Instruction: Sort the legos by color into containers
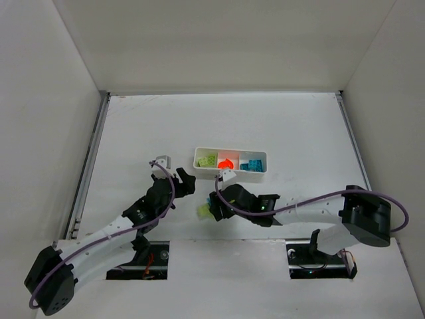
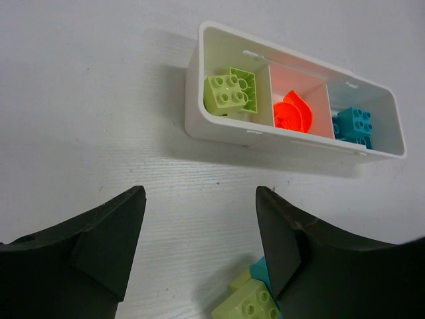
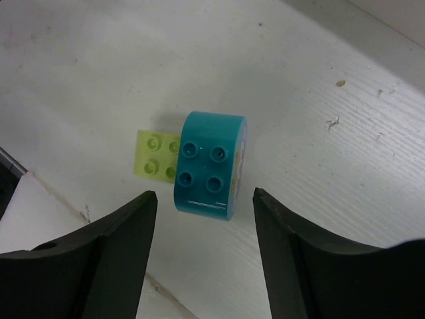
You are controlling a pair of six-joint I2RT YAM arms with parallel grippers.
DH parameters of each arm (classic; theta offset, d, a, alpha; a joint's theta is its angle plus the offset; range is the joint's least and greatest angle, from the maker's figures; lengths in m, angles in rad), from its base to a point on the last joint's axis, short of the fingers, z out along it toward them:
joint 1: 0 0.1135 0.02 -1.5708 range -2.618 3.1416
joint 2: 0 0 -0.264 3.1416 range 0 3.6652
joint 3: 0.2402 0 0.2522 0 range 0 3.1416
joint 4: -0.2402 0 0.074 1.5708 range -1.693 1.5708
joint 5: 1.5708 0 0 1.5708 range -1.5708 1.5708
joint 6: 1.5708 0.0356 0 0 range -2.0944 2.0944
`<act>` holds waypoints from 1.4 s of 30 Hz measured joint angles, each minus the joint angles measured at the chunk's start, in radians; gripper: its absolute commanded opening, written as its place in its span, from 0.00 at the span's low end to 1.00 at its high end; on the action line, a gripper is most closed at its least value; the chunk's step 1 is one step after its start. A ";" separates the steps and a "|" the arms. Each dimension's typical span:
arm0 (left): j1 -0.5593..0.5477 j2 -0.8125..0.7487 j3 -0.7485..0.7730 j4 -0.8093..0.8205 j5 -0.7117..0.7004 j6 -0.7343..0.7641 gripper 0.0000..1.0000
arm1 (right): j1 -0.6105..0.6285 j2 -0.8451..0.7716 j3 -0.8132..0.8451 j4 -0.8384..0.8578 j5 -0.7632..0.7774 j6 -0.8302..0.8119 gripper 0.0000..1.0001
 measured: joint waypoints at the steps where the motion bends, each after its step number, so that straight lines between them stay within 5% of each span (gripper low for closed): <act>1: 0.000 -0.005 0.000 -0.005 0.000 -0.003 0.64 | 0.000 0.008 0.004 0.001 0.002 0.000 0.60; 9: -0.002 -0.019 0.000 -0.033 0.003 -0.013 0.63 | 0.000 0.052 0.020 0.012 0.013 0.007 0.34; 32: -0.138 -0.087 0.059 -0.060 0.085 -0.159 0.63 | -0.171 -0.140 0.011 0.019 -0.045 0.016 0.33; 42: -0.156 -0.041 0.058 0.005 0.085 -0.205 0.52 | -0.180 -0.153 0.007 0.037 -0.058 0.036 0.33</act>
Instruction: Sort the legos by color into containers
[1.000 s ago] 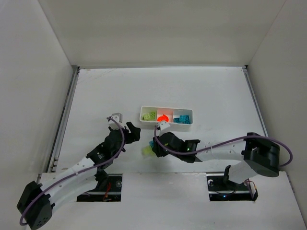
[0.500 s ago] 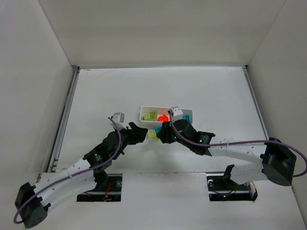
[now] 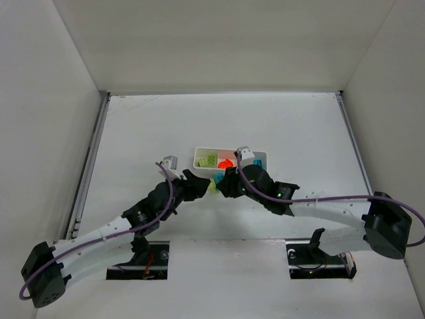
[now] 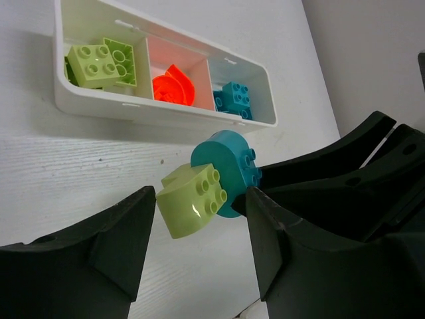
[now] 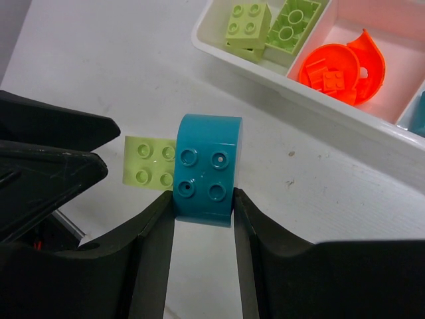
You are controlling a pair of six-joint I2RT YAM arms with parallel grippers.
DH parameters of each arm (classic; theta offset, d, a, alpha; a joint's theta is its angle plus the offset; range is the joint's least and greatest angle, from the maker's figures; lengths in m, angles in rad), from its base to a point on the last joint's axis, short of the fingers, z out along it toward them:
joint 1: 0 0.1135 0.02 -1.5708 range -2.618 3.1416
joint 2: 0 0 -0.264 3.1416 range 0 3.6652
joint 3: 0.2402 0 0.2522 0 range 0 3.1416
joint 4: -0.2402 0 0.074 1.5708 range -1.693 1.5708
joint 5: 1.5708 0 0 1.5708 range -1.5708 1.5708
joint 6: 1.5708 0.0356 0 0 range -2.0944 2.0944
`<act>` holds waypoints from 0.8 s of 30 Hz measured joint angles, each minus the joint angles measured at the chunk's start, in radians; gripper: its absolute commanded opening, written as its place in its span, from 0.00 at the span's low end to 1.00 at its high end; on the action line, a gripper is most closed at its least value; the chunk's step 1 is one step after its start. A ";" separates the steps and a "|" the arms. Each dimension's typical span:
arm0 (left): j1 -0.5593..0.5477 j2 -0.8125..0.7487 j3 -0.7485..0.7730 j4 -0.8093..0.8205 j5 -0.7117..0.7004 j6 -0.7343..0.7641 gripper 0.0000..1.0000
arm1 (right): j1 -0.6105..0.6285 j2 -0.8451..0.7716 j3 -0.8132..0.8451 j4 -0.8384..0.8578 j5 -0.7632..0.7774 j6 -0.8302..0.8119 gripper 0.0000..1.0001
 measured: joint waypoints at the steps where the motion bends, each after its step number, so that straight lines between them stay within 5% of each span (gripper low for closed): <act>1: -0.002 0.005 0.000 0.008 0.000 -0.004 0.51 | -0.003 0.000 -0.001 0.004 -0.003 0.002 0.33; 24: 0.003 0.061 0.000 0.045 0.000 -0.019 0.46 | -0.031 -0.039 -0.016 0.042 -0.016 0.027 0.33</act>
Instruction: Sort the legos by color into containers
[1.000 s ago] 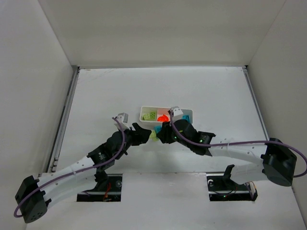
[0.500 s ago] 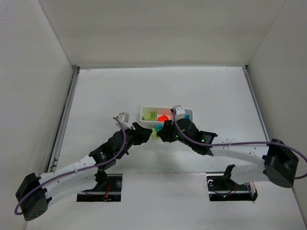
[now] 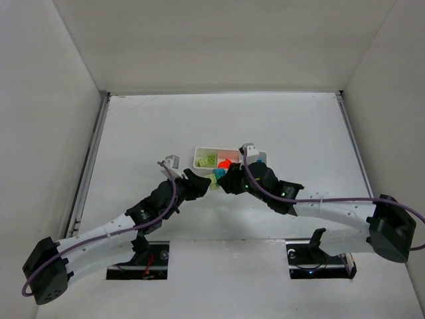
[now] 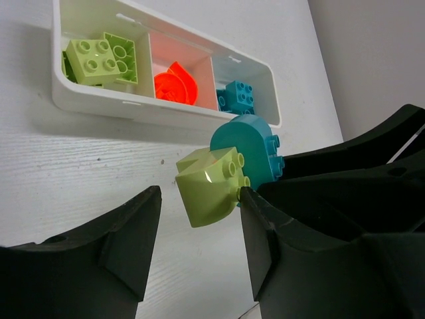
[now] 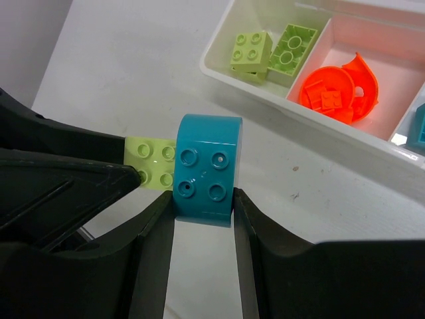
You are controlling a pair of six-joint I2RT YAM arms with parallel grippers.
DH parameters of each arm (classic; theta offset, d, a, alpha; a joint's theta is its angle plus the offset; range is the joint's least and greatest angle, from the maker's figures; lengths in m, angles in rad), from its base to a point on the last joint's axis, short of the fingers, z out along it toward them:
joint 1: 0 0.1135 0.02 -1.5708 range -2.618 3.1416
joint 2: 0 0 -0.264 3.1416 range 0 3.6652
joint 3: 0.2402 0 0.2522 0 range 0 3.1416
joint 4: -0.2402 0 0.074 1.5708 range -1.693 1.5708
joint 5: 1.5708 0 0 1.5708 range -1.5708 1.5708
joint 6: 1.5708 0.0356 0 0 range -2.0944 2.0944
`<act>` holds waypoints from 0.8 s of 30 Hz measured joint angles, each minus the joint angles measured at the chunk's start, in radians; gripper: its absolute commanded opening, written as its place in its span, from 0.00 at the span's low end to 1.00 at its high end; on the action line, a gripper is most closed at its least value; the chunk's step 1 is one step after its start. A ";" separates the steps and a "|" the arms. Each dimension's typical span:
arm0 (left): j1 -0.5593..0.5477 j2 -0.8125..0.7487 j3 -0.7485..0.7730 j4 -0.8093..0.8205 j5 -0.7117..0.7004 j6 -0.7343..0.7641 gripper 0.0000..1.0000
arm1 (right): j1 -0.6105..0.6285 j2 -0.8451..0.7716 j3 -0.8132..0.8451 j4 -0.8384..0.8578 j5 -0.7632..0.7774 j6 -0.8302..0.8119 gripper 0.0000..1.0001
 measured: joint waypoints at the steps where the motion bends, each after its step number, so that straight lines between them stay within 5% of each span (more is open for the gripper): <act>1: 0.000 0.001 0.000 0.006 0.000 -0.002 0.45 | 0.000 0.000 0.000 0.005 0.000 0.002 0.33; 24: -0.005 -0.006 -0.032 0.084 -0.011 -0.059 0.17 | -0.002 0.024 -0.026 0.080 -0.027 0.053 0.33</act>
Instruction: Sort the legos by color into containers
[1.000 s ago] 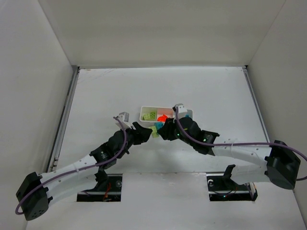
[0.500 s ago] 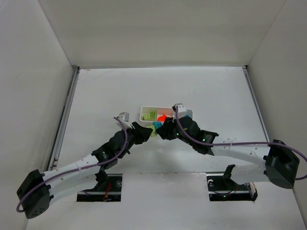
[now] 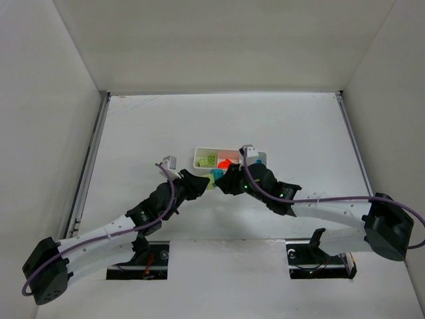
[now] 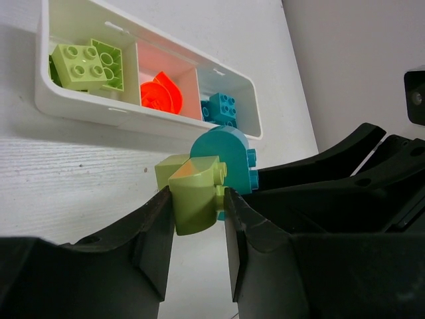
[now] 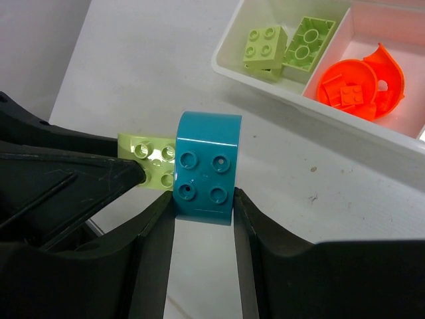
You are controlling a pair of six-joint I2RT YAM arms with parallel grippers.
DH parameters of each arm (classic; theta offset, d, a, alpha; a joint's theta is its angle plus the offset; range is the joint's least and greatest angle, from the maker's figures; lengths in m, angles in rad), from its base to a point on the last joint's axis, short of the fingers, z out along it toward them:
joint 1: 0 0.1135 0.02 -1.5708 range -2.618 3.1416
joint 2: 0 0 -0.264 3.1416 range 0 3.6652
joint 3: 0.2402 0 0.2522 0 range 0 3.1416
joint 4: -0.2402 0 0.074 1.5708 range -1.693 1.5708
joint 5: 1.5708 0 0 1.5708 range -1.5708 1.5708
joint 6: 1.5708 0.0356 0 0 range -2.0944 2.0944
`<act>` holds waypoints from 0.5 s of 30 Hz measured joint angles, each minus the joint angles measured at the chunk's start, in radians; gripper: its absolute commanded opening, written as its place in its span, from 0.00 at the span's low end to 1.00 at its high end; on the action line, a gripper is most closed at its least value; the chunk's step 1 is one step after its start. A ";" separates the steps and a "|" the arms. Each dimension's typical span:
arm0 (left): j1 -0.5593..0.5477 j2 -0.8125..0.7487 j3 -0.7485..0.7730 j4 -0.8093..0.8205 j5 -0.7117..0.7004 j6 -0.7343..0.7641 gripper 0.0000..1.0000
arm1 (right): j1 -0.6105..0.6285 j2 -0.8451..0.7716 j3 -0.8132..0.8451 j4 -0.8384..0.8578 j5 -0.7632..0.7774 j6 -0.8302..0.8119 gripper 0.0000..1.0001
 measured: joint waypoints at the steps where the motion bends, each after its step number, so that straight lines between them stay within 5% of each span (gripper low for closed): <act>1: 0.000 0.000 0.000 0.000 0.000 0.000 0.16 | -0.005 0.000 -0.004 0.005 -0.002 0.004 0.33; 15: 0.001 -0.019 -0.013 0.015 0.007 -0.004 0.14 | -0.120 -0.084 -0.042 0.055 -0.070 0.046 0.32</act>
